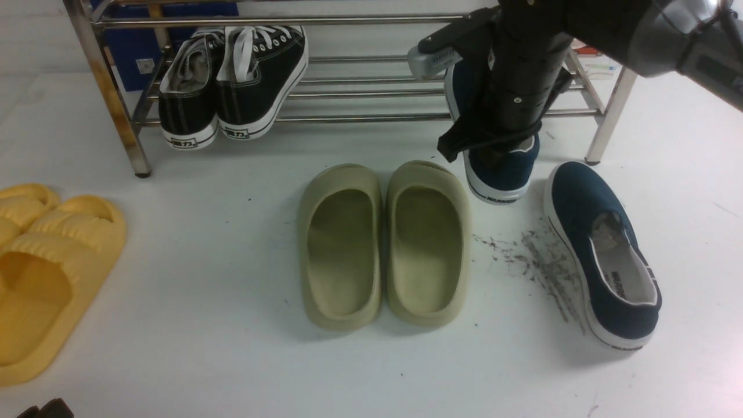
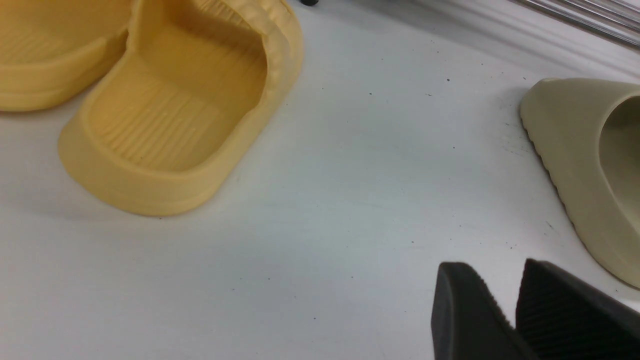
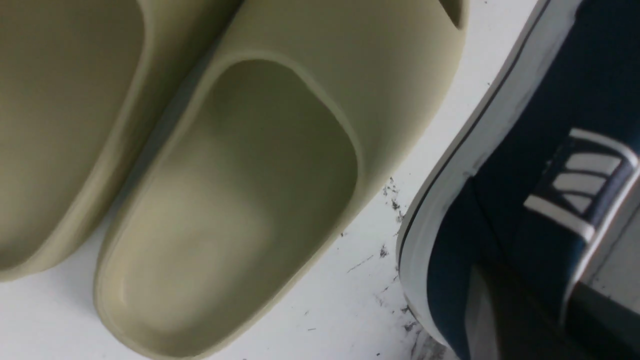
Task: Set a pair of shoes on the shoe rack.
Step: Use the right arm to put a shoe into the shoe rack
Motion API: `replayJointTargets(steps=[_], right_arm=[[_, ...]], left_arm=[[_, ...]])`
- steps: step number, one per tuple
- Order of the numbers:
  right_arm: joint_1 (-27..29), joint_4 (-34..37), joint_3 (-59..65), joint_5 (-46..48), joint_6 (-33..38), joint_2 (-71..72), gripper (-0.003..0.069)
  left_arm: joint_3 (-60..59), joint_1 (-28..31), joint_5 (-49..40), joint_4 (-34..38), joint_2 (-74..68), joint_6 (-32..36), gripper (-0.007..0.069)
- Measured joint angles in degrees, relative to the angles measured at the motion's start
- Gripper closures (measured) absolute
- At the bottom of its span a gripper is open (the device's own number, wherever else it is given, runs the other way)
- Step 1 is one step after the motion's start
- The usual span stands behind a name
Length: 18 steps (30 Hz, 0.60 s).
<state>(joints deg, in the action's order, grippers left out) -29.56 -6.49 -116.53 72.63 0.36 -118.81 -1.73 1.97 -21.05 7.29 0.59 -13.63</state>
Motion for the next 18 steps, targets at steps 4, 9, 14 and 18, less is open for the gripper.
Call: replayJointTargets(steps=[4, 9, 14, 18], right_arm=[[1.1, 0.0, -1.7, 0.0, 0.0, -2.0, 0.0603], [1.9, 0.0, -3.6, 0.0, 0.1, -3.3, 0.0603], [2.2, 0.6, -6.5, 0.0, 2.0, -5.9, 0.0603], [2.2, 2.5, -10.1, 0.0, 3.9, -8.4, 0.0603]], left_arm=[[0.0, 0.0, 0.0, 0.0, 0.0, 0.0, 0.0441], [0.0, 0.0, 0.0, 0.0, 0.0, 0.0, 0.0438], [0.0, 0.0, 0.0, 0.0, 0.0, 0.0, 0.0434], [0.0, 0.0, 0.0, 0.0, 0.0, 0.0, 0.0428]])
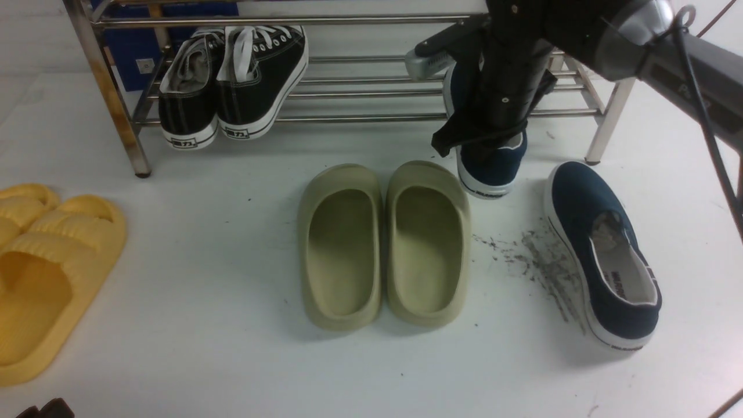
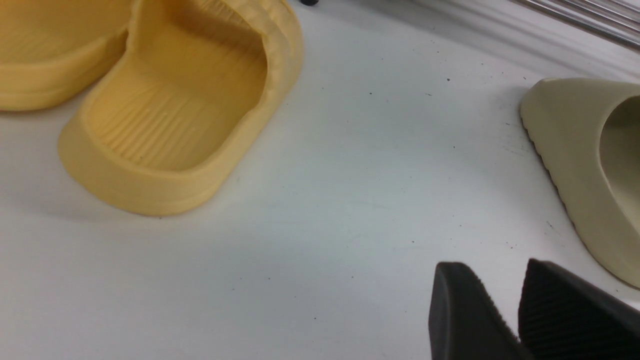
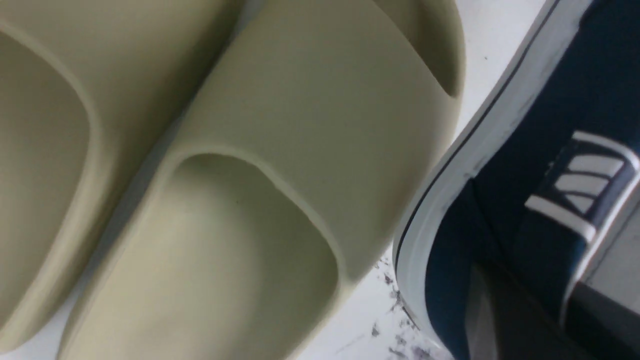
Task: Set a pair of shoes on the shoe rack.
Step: Use the right arm to put a shoe into the shoe rack
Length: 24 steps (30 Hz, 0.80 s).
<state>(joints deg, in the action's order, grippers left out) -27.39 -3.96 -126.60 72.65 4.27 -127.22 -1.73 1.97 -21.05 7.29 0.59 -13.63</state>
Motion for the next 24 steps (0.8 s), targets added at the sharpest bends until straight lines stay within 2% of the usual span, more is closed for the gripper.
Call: replayJointTargets(steps=[8, 24], right_arm=[[1.4, 0.9, -6.8, 0.0, 0.5, -3.7, 0.0603], [3.4, 1.3, -7.4, -4.3, 1.9, -4.2, 0.0603]], left_arm=[[0.0, 0.0, 0.0, 0.0, 0.0, 0.0, 0.0423], [0.0, 0.0, 0.0, 0.0, 0.0, 0.0, 0.0417]])
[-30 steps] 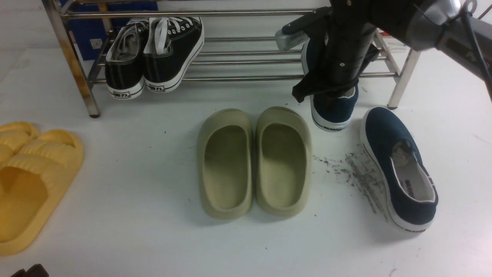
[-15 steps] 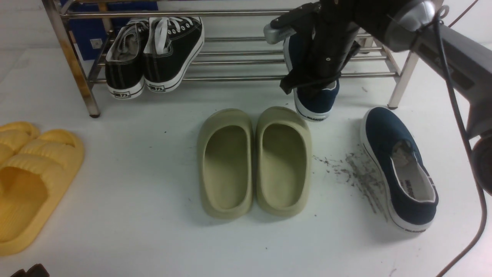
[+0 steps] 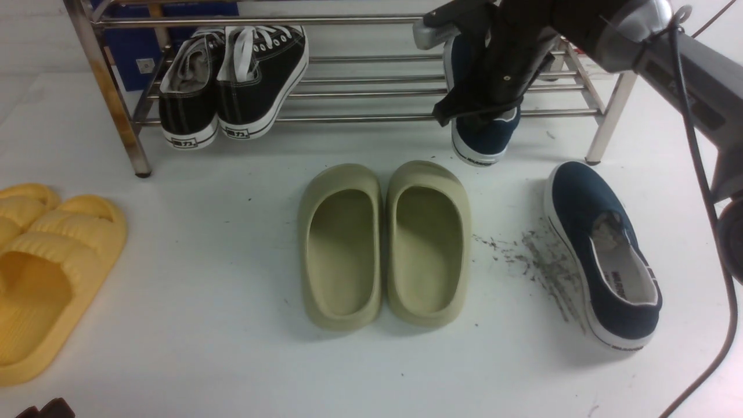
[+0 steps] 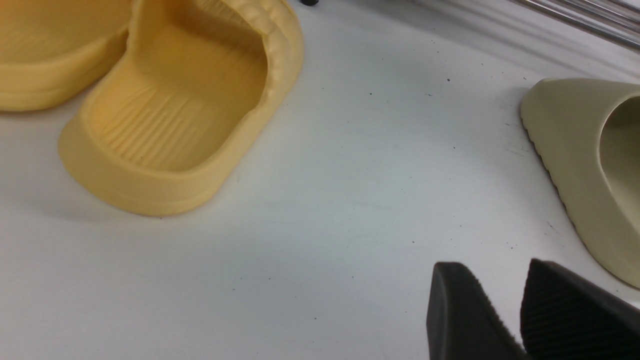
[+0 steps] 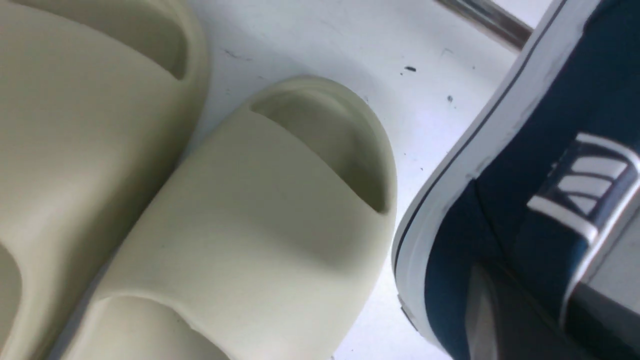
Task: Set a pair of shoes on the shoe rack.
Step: Use the right arm to put a shoe into the shoe rack
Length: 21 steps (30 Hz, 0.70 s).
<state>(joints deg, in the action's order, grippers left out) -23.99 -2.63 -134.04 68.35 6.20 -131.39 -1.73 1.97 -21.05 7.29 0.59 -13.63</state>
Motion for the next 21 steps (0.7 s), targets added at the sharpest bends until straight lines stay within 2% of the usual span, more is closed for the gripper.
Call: replayJointTargets(steps=[18, 21], right_arm=[[0.0, -0.3, 0.0, -3.5, 1.8, -1.9, 0.0603], [0.0, -0.3, 0.0, -3.9, 1.8, -1.9, 0.058]], left_arm=[[0.0, 0.0, 0.0, 0.0, 0.0, 0.0, 0.0405], [0.0, 0.0, 0.0, 0.0, 0.0, 0.0, 0.0403]])
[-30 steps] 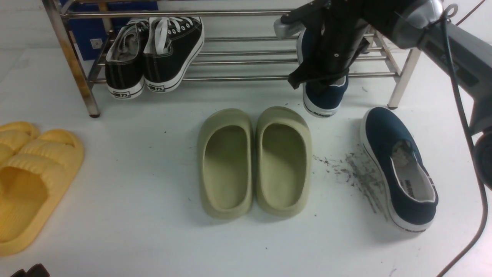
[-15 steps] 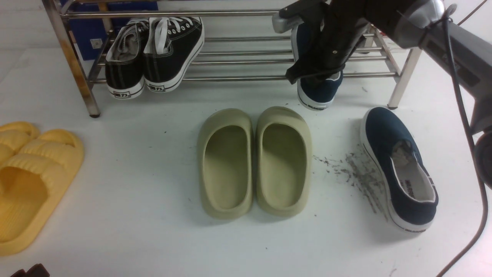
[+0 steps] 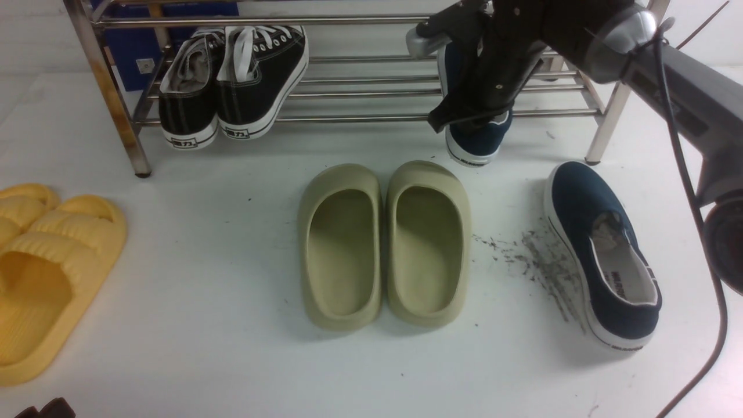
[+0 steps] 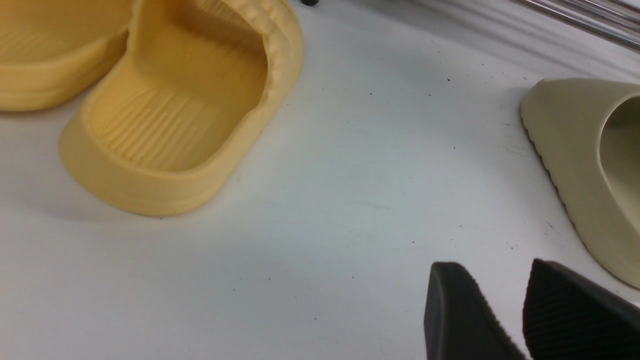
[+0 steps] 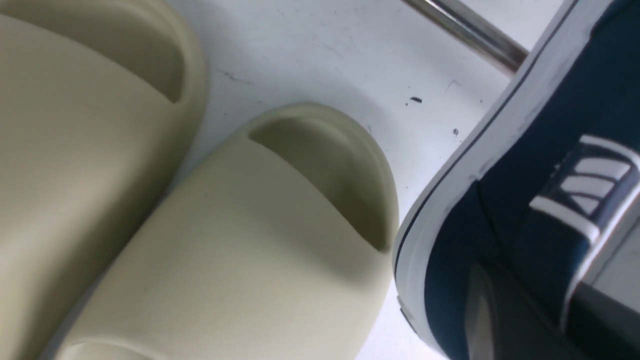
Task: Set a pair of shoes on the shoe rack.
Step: Use the right arm to put a shoe into the shoe rack
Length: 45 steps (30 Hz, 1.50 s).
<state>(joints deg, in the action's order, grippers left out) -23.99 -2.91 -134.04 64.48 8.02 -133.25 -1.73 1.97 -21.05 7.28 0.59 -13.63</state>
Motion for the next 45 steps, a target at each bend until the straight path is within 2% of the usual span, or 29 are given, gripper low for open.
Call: replayJointTargets(steps=[3, 8, 11, 13, 18, 24, 31, 32, 34, 38, 40, 43, 45], right_arm=[[0.0, -0.2, -0.1, -1.1, 0.0, 0.1, 0.051], [0.0, -0.7, -0.5, -3.2, 0.0, 0.9, 0.0302], [0.0, -0.8, -0.6, -3.1, 0.0, 1.7, 0.0214], [0.0, -0.8, -0.6, -2.4, 0.0, 2.0, 0.0188], [0.0, 0.6, -0.6, 1.3, 0.0, 2.9, 0.0183], [0.0, 3.3, -0.6, 6.9, 0.0, 5.6, 0.0229], [0.0, 4.2, -0.6, 7.2, 0.0, 8.2, 0.036], [0.0, 4.4, -0.1, 7.2, 0.0, 9.1, 0.0412], [0.0, 4.6, 1.3, 7.2, 0.0, 10.3, 0.0464], [0.0, 4.6, 9.9, 7.1, -0.4, 13.7, 0.0626], [0.0, 4.6, 13.9, 7.0, -0.8, 13.9, 0.0659], [0.0, 4.6, 18.5, 6.5, -1.0, 13.5, 0.0662], [0.0, 4.5, 21.3, 1.1, -1.9, 12.3, 0.0662]], left_arm=[[0.0, 0.0, 0.0, 0.0, 0.0, 0.0, 0.0398], [0.0, 0.0, 0.0, 0.0, 0.0, 0.0, 0.0396], [0.0, 0.0, 0.0, 0.0, 0.0, 0.0, 0.0396], [0.0, 0.0, 0.0, 0.0, 0.0, 0.0, 0.0394], [0.0, 0.0, 0.0, 0.0, 0.0, 0.0, 0.0393], [0.0, 0.0, 0.0, 0.0, 0.0, 0.0, 0.0389], [0.0, 0.0, 0.0, 0.0, 0.0, 0.0, 0.0387], [0.0, 0.0, 0.0, 0.0, 0.0, 0.0, 0.0387], [0.0, 0.0, 0.0, -0.1, 0.0, 0.0, 0.0387], [0.0, 0.0, 0.0, -0.1, 0.0, 0.0, 0.0387], [0.0, 0.0, 0.0, -0.1, 0.0, 0.0, 0.0387], [0.0, 0.0, 0.0, -0.1, 0.0, 0.0, 0.0387], [0.0, 0.0, 0.0, -0.1, 0.0, 0.0, 0.0387]])
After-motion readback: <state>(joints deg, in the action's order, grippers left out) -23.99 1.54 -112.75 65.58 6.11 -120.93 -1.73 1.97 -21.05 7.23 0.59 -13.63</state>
